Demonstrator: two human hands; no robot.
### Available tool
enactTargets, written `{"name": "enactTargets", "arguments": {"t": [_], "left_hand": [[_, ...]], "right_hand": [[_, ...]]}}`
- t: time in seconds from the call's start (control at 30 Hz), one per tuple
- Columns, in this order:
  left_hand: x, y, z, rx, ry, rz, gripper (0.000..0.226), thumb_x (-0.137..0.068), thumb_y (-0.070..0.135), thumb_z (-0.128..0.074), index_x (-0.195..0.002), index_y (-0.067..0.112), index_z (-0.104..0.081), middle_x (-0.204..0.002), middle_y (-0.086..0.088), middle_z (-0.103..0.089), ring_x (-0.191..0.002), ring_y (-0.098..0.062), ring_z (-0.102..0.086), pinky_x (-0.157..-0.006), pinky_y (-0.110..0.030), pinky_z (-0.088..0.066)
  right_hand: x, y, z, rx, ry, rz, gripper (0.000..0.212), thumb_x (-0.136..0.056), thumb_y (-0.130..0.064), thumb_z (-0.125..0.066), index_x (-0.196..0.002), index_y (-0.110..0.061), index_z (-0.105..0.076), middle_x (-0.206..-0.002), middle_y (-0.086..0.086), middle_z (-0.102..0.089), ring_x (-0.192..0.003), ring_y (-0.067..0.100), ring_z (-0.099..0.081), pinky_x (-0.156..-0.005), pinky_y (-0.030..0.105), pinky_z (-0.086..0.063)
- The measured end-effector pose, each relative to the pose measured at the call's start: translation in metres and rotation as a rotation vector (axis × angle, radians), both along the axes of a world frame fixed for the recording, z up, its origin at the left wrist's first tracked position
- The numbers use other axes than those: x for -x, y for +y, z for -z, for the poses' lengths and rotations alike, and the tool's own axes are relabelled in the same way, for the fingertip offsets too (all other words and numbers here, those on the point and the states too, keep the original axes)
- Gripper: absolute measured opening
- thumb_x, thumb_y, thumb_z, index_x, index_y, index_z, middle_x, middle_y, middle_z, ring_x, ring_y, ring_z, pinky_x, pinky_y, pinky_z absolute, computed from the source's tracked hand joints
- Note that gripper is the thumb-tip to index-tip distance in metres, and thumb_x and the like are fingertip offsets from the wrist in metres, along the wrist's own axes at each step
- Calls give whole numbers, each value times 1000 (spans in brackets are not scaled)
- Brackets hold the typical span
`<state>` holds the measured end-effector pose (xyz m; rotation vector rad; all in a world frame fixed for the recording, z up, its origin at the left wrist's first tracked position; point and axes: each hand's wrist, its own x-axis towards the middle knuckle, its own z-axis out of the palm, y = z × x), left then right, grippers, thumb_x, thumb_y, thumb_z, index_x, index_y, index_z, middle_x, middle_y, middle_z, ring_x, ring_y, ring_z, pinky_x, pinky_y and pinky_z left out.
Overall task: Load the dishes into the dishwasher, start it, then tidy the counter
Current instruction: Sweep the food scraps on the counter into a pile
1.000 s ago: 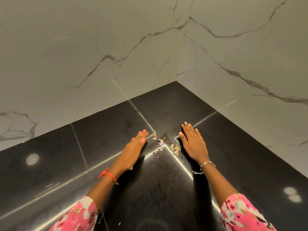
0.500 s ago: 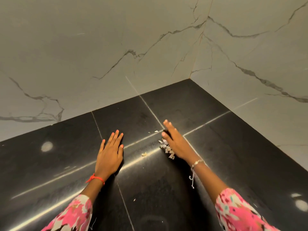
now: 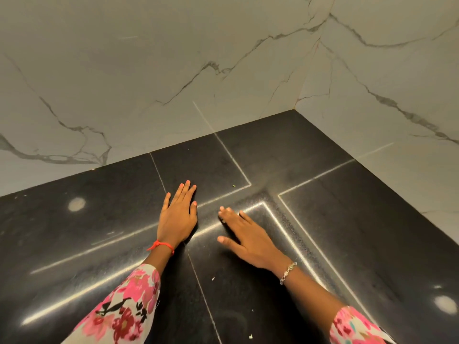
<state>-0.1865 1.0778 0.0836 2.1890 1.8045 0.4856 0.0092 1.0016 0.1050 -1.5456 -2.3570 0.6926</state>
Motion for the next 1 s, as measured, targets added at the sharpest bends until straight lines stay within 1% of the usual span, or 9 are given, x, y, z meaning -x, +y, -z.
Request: {"name": "enactTargets", "arguments": {"t": [0.1,0.17,0.3,0.4,0.63,0.73,0.8,0.9,1.0], "left_hand": [[0,1,-1,-3,-1,3,50,-99,26,-33,-148,23,-23,-157,8,-12,-144,-6,-6,-119,-36,-1],[0,1,0,-2,-7,4,50,-99,26,-33,-148,23,-22,-157,8,-12,-144,-6,-7,-118,-36,0],[0,2,0,6,-15,1,50,-99,27,-33,-148,24,-23,-157,9,-13,-144,-6,-7,-119,-36,0],[0,2,1,1,-17,-2,50,-99,27,-33,-148,24,-23,-157,8,-14,-144,-6,-8,-119,-36,0],[-2,0,-1,-4,-19,-12,50,-98,26,-35,-147,23,-25,-157,8,-14,-144,-6,-8,-118,-35,-1],[-2,0,-1,-9,-31,-10,50,-97,24,-36,-147,22,-27,-157,7,-15,-144,-7,-9,-118,-37,-2],[-2,0,-1,-13,-36,-3,50,-97,24,-36,-146,21,-27,-157,6,-16,-144,-8,-10,-118,-38,-3],[-1,0,0,-14,-40,5,50,-97,24,-36,-146,21,-28,-156,5,-17,-145,-9,-10,-119,-39,-3],[-1,0,0,-12,-49,10,49,-97,24,-35,-146,20,-29,-156,4,-18,-145,-10,-11,-119,-40,-3]], "right_hand": [[-3,17,-11,142,211,64,62,-95,-52,-30,-149,-30,-9,-151,-23,0,-137,-10,5,-114,19,-3],[-11,48,-16,123,244,158,60,-97,-46,-33,-150,-27,-11,-154,-18,-1,-139,-3,3,-116,27,-7],[-24,114,-7,78,73,188,65,-97,-46,-35,-150,-15,-13,-158,0,-7,-146,13,-4,-119,34,-5],[-22,131,6,31,-132,158,69,-96,-52,-30,-150,-14,-10,-158,1,-4,-146,14,-1,-119,35,0],[1,59,10,-46,-167,-156,75,-90,-62,-15,-150,-18,-9,-158,-4,-3,-143,4,3,-119,31,2],[2,16,6,7,-129,-271,60,-98,-49,-26,-150,-22,-12,-157,-9,-6,-142,-1,4,-117,24,7],[-4,-2,-2,188,-10,-304,50,-101,-39,-29,-148,-24,-21,-156,-14,-12,-142,-5,0,-116,21,7],[-23,-17,-17,420,271,-123,41,-101,-33,-30,-140,-23,-41,-151,-18,-25,-139,-7,-15,-118,21,-5],[-38,-26,-11,240,154,114,49,-100,-38,-27,-147,-22,-25,-152,-18,-7,-141,-4,-1,-121,29,-3]]}}
